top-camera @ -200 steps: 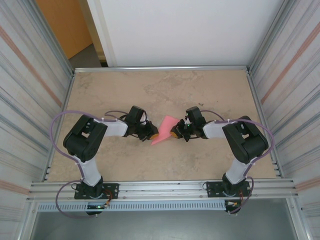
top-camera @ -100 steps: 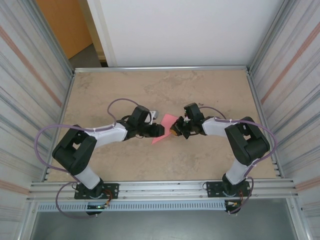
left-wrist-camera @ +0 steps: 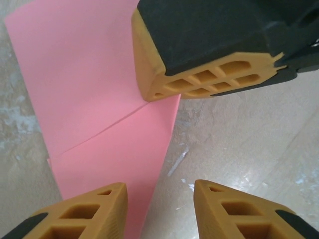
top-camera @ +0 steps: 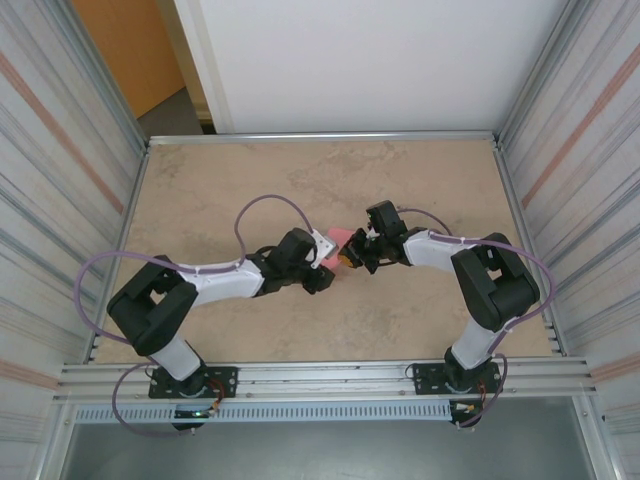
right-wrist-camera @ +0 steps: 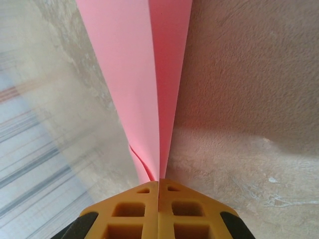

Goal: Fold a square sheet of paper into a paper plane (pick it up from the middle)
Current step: Fold the wing for the fifth time at the center of the table.

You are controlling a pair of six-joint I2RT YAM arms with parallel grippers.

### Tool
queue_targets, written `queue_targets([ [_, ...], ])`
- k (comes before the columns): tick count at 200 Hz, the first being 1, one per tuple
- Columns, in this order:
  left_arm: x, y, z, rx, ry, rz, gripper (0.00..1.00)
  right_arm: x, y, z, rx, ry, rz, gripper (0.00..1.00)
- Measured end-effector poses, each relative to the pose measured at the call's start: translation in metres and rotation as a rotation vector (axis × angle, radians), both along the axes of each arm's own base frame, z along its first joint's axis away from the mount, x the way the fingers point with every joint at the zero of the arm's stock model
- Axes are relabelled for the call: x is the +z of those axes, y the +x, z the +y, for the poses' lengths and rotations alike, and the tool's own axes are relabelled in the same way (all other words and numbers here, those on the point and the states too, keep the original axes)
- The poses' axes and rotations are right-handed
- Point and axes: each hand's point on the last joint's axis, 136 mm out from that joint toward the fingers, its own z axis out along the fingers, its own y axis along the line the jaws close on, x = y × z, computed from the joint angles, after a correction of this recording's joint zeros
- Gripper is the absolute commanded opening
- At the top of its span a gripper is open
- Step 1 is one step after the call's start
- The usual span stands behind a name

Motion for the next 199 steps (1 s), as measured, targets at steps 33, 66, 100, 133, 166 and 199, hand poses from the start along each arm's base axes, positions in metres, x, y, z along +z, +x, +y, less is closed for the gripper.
queue_targets([
  [33,-0.002,0.006,0.003,-0.033,0.036,-0.089,0.39,0.002,0.000,0.001,0.003,0.005,0.002,0.01],
  [66,-0.002,0.012,-0.005,-0.068,0.053,-0.169,0.38,0.002,0.000,0.001,0.002,0.008,0.006,0.01],
  [100,-0.012,0.014,-0.009,-0.086,0.088,-0.211,0.31,0.004,-0.001,0.003,0.003,0.023,0.020,0.01],
  [133,-0.013,0.018,-0.006,-0.063,0.090,-0.260,0.26,0.006,-0.001,0.005,0.005,0.030,0.021,0.03],
  [166,-0.013,0.020,-0.003,-0.042,0.085,-0.280,0.24,0.006,-0.001,0.005,0.003,0.035,0.026,0.06],
  [199,-0.015,0.020,-0.003,-0.043,0.084,-0.280,0.17,0.007,-0.001,0.003,0.000,0.041,0.035,0.27],
])
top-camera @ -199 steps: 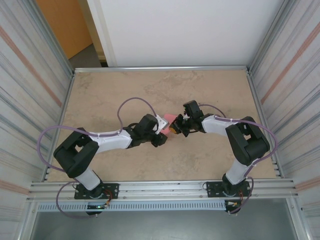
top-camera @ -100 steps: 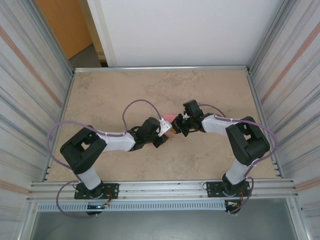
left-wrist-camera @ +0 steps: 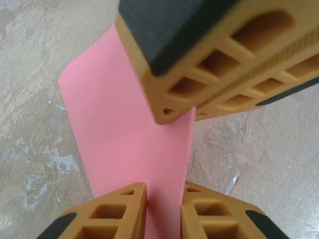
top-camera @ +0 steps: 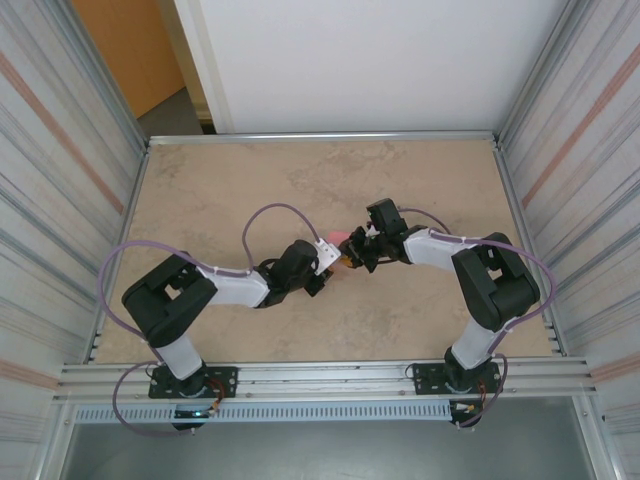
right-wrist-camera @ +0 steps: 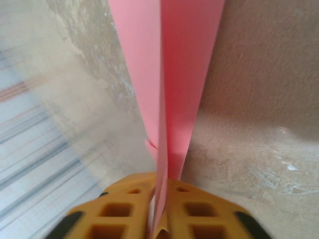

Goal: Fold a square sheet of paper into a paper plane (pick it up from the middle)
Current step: Fold the wing for the fifth time at the center of the table.

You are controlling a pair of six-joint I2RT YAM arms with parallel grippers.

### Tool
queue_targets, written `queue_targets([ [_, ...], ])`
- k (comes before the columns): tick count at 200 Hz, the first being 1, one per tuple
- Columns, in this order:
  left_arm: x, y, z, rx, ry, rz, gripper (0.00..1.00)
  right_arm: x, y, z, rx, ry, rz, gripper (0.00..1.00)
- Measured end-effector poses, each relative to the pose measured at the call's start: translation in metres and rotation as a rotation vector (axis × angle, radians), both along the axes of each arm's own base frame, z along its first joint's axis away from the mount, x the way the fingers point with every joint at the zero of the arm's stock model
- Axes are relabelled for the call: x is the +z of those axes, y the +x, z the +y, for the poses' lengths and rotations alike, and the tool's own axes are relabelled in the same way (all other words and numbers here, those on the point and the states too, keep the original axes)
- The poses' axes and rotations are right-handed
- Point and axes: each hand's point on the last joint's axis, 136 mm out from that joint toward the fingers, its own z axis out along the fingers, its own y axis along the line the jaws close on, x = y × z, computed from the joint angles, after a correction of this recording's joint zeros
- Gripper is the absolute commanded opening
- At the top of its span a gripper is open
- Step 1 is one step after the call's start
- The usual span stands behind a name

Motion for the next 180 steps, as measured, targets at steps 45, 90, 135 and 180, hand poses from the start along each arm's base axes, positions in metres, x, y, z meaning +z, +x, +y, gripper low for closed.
queue_targets([
  [45,-0.006,-0.004,-0.002,-0.007,-0.008,0.032,0.12,0.000,0.009,-0.015,-0.021,-0.046,-0.005,0.52],
  [90,-0.009,-0.013,-0.009,-0.027,-0.071,0.113,0.09,0.015,0.021,-0.050,-0.080,-0.118,-0.074,0.57],
  [135,-0.010,-0.013,-0.002,-0.010,-0.192,0.271,0.09,0.023,0.025,-0.068,-0.075,-0.178,-0.164,0.60],
  [180,-0.007,-0.011,0.007,0.042,-0.320,0.433,0.08,0.015,0.017,-0.075,0.013,-0.246,-0.236,0.62],
])
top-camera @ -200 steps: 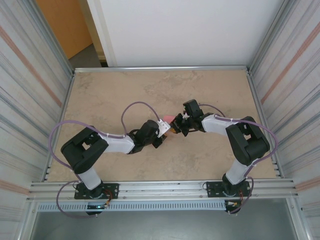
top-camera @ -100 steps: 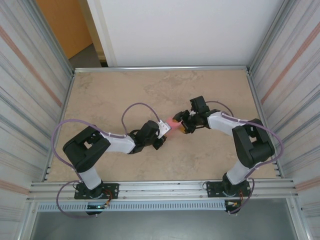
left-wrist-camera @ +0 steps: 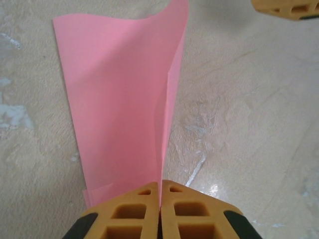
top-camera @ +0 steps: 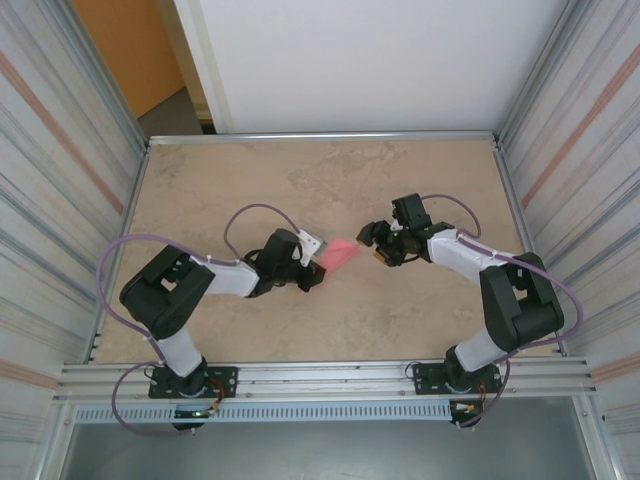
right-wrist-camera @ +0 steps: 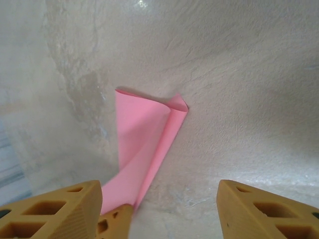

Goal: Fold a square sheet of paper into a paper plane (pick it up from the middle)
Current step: Fold the wing for the fifth time at the center of the table.

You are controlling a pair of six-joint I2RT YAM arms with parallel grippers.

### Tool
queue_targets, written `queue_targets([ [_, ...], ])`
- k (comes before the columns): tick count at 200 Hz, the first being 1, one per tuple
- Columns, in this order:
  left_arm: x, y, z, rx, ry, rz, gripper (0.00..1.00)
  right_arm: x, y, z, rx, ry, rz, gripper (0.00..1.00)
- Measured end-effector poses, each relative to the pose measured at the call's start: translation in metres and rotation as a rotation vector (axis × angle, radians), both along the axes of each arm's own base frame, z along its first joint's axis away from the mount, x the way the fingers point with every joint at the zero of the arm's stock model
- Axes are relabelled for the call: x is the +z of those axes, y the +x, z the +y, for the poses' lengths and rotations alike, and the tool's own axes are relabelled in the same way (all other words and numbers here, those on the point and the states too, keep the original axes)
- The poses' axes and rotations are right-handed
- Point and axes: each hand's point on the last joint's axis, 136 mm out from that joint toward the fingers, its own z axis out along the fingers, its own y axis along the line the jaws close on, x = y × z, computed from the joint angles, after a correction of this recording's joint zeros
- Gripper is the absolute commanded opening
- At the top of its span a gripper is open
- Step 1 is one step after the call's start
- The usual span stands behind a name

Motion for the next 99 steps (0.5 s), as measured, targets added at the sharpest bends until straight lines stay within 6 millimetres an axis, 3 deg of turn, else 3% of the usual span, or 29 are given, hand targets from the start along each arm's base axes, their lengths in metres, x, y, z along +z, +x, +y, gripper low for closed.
queue_targets([
  [49,-0.001,-0.003,0.004,0.035,-0.101,0.183,0.07,-0.004,-0.013,0.018,0.176,-0.099,-0.092,0.70],
  [99,-0.004,-0.007,0.000,0.043,-0.143,0.289,0.06,-0.019,-0.020,0.040,0.312,-0.168,-0.090,0.71],
])
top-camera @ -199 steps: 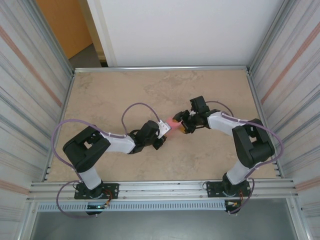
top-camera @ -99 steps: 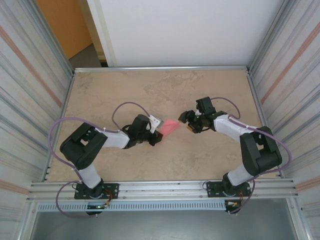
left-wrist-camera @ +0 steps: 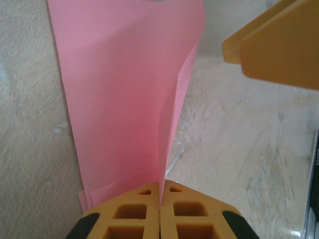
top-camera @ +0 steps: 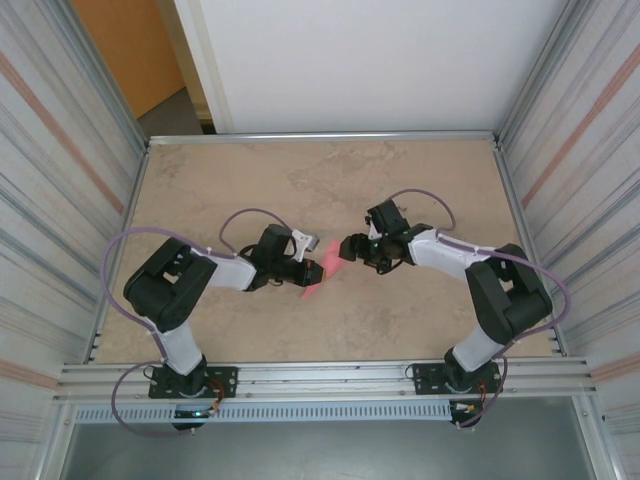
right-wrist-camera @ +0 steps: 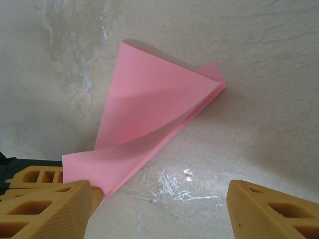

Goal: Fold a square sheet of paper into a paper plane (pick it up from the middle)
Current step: Fold the wing for the fifth time at the center of the table.

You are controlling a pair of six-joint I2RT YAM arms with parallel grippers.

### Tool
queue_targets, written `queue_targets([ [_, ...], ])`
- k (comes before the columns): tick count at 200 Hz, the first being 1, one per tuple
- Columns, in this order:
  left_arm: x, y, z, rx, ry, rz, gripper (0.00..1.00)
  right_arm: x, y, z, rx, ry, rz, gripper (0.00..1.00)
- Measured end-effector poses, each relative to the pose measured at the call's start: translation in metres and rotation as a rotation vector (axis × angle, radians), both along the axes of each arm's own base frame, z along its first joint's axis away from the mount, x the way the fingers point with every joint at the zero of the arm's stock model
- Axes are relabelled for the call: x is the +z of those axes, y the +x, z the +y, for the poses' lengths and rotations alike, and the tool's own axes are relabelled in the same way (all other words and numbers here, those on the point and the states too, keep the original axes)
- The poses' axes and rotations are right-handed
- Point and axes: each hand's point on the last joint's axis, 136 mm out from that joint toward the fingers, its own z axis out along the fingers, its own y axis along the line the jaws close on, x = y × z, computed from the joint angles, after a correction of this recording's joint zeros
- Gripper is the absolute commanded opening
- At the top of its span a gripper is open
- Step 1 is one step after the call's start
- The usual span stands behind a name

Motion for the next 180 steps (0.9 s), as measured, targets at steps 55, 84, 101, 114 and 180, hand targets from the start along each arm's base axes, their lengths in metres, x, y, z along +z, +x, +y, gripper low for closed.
queue_targets([
  [55,-0.004,0.003,0.007,0.043,-0.031,0.098,0.05,-0.010,0.006,0.016,0.077,-0.042,0.017,0.70],
  [84,-0.004,0.003,0.008,0.056,-0.043,0.132,0.05,-0.017,0.007,0.021,0.108,-0.066,0.034,0.70],
  [101,-0.006,0.003,0.009,0.065,-0.047,0.152,0.05,-0.019,0.008,0.024,0.118,-0.075,0.044,0.70],
  [114,-0.006,0.004,0.009,0.070,-0.055,0.162,0.05,-0.020,0.009,0.025,0.124,-0.084,0.049,0.70],
  [180,-0.006,0.004,0.008,0.081,-0.074,0.191,0.06,-0.028,0.014,0.027,0.135,-0.164,0.099,0.68],
])
